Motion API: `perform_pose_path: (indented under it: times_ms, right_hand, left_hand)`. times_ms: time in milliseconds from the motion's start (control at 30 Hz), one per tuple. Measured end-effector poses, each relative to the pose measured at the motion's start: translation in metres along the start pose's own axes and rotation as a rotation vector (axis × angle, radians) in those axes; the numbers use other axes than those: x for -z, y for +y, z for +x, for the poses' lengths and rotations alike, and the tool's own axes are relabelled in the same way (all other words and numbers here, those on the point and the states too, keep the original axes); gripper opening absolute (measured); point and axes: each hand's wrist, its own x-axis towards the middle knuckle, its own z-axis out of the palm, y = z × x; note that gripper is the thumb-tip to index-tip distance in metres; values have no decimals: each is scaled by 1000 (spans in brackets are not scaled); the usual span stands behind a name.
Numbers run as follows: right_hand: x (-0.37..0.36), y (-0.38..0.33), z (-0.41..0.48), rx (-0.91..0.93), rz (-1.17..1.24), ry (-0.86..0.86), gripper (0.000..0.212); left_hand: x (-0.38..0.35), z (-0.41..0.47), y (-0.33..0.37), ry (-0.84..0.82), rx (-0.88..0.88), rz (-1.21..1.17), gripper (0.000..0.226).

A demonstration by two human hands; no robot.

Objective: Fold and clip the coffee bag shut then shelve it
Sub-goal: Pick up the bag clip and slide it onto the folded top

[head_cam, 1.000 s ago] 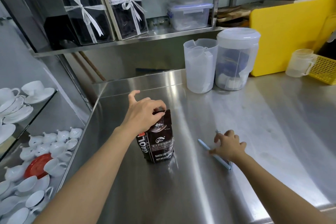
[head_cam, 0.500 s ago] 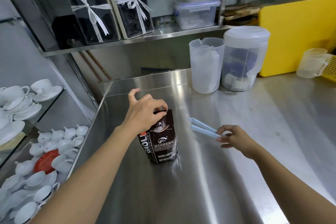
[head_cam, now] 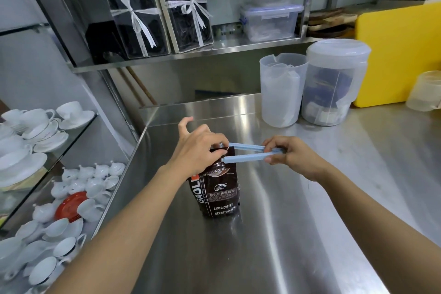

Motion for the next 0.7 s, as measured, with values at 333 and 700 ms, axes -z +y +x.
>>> perform_pose_path:
  times_ms: [333, 700]
  right_hand:
    - [-29, -18, 20, 60, -16, 12, 35]
    - [-70, -28, 33, 87, -26, 4, 42]
  left_hand:
    - [-2, -5, 4, 39, -8, -4, 6]
    - [-15, -14, 8, 63, 114, -270, 4]
